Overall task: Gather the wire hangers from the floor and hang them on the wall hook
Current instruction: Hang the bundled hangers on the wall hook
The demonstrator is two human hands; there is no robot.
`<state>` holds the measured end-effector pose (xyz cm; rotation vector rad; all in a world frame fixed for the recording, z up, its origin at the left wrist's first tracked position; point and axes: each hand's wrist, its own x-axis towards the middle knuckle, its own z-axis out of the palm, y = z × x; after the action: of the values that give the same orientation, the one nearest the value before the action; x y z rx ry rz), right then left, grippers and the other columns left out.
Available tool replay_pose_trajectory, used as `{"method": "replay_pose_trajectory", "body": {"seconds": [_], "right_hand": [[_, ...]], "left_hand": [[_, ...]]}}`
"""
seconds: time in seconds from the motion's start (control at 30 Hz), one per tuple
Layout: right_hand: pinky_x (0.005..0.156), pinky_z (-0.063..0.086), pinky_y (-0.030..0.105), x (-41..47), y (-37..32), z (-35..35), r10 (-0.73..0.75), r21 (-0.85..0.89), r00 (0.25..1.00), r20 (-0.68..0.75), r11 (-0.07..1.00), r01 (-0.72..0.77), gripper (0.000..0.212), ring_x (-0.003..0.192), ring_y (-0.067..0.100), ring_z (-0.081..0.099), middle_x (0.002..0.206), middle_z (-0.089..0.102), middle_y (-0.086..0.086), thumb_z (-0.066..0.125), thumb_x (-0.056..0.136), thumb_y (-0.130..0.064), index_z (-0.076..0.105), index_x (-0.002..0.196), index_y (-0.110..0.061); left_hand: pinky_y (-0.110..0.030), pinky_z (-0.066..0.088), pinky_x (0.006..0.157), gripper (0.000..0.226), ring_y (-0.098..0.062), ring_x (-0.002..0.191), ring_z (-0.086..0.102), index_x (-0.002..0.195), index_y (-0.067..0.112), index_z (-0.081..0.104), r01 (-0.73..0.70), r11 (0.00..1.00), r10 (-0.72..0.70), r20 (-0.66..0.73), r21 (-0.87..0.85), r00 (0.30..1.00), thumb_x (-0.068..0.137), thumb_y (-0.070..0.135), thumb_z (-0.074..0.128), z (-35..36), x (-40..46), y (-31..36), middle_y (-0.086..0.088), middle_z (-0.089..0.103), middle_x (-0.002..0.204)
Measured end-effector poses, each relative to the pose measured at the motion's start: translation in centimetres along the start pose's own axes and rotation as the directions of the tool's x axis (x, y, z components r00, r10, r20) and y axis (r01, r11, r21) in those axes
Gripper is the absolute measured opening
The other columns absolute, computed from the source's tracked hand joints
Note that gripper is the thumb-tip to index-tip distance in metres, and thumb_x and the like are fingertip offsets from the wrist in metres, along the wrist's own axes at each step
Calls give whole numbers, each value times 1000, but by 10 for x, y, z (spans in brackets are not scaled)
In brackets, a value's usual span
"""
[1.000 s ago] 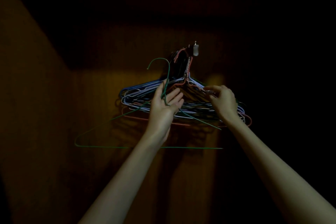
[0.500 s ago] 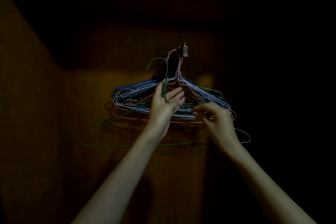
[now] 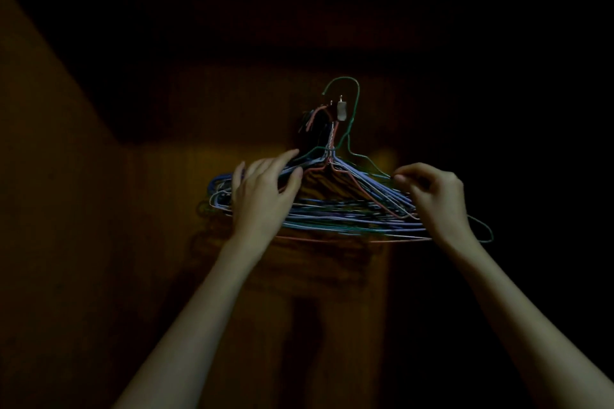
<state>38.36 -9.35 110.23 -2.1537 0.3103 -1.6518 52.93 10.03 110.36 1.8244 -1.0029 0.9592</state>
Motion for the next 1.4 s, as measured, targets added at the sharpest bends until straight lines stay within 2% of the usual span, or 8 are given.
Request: {"method": "replay_pose_trajectory", "body": {"seconds": [0.27,0.43,0.67,0.73,0.87,0.97,1.13,1.4], "right_hand": [[68,41,24,32,20,32,91,-117,994,53,990,-84,10,84,7,58,83,65,-6,64,88,-13,72,93,-17],[72,48,30,29,32,49,107,-100,988,109,990,-97,7,87,11,60,91,68,-4,66,86,-18,72,89,-18],[68,39,28,20,30,58,99,-186,989,109,979,-77,10,89,19,56,93,54,-2,64,87,-21,68,93,-15],[72,41,30,16,23,55,122,-275,983,139,958,-80,16,98,19,53,102,53,1,60,90,-25,67,102,-16],[101,35,37,0,11,41,84,-512,965,249,857,58,36,125,21,41,134,48,2,50,95,-33,53,129,-23],[112,22,39,-25,0,19,100,-624,960,262,776,89,49,137,18,30,146,38,0,46,95,-39,38,141,-24],[118,5,42,-79,-16,-34,313,-792,911,269,610,24,60,145,14,8,156,20,-4,43,94,-46,22,147,-28],[118,9,44,-157,-41,-175,575,-879,798,181,458,-131,58,145,17,11,155,22,-3,43,95,-44,25,147,-26]], "left_hand": [[-37,29,101,39,-17,118,46,135,32,48,19,996,-29,124,82,992,97,39,40,28,18,-20,5,56,126],[-38,24,106,40,-18,124,43,136,28,48,54,992,-71,155,110,985,96,35,44,44,10,-34,4,47,132],[-43,28,106,45,-23,129,35,138,30,44,41,986,-60,116,159,991,93,28,48,51,2,-46,-1,42,139],[-47,30,106,46,-25,132,28,138,31,45,58,986,-75,108,156,991,93,25,49,47,1,-44,-4,37,143],[-47,15,111,44,-28,135,24,136,23,48,19,982,-30,56,189,998,92,25,50,38,1,-38,-7,37,144],[-45,13,113,44,-28,134,29,134,17,49,-41,988,33,54,149,998,91,23,51,34,-6,-31,-8,42,140],[-39,9,116,46,-21,135,31,138,20,44,-194,981,187,230,7,955,92,25,49,45,-37,3,-2,44,140],[-36,12,116,47,-15,136,30,141,24,40,-280,854,468,413,-438,781,94,24,46,70,-97,117,2,43,141]]}}
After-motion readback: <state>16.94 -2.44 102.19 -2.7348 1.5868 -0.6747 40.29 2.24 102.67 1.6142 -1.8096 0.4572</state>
